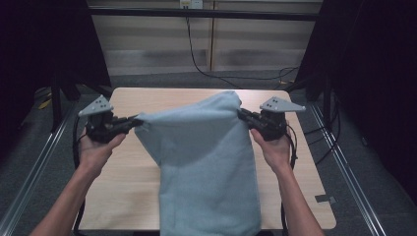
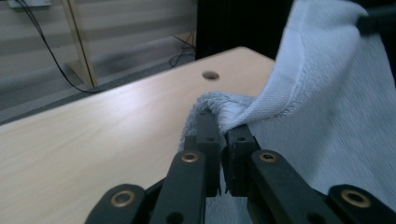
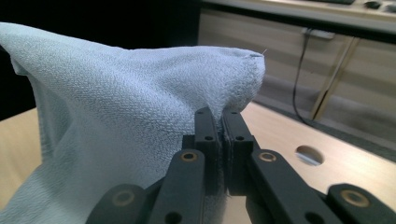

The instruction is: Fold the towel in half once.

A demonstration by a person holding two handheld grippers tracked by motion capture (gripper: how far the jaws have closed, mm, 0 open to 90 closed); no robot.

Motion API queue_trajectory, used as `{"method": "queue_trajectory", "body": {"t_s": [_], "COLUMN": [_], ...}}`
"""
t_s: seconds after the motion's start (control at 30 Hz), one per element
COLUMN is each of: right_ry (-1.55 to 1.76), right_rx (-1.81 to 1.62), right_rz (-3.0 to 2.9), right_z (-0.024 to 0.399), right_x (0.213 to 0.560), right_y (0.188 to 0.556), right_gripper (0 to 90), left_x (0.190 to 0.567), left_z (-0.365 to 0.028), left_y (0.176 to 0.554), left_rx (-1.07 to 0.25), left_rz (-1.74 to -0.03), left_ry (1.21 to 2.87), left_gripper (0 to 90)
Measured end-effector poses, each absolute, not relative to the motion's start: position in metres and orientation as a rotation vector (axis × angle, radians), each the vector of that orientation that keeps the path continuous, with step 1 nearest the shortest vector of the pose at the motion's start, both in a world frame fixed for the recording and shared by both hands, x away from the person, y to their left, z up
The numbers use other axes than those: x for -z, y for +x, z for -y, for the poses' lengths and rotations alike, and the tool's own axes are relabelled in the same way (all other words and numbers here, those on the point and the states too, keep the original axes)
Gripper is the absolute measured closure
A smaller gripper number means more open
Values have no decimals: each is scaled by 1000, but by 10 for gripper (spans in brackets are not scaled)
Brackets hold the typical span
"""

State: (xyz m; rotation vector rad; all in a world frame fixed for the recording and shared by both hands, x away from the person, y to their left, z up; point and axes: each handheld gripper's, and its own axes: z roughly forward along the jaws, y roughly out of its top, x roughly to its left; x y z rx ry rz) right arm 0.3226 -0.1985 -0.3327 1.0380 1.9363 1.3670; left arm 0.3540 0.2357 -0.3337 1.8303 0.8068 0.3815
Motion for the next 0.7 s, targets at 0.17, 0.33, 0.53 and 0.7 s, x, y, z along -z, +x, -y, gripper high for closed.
{"method": "queue_trajectory", "body": {"t_s": [0.17, 0.33, 0.53, 0.7], "right_ry": [1121, 1332, 1411, 1327], "right_rx": [-1258, -1100, -990, -999], "right_rz": [-1852, -1875, -1978, -2084], "right_z": [217, 254, 261, 247], "right_x": [329, 365, 418, 427], "right_y": [341, 365, 348, 325], "right_gripper": [871, 720, 554, 555], "left_x": [328, 359, 415, 452], "left_z": [-223, -213, -201, -185], "left_y": [385, 387, 378, 371], "left_rx": [-396, -337, -184, -90], "left_rz": [-914, -948, -968, -974], "left_ry": [1722, 1801, 1890, 1922], "left_gripper": [710, 635, 642, 685]}}
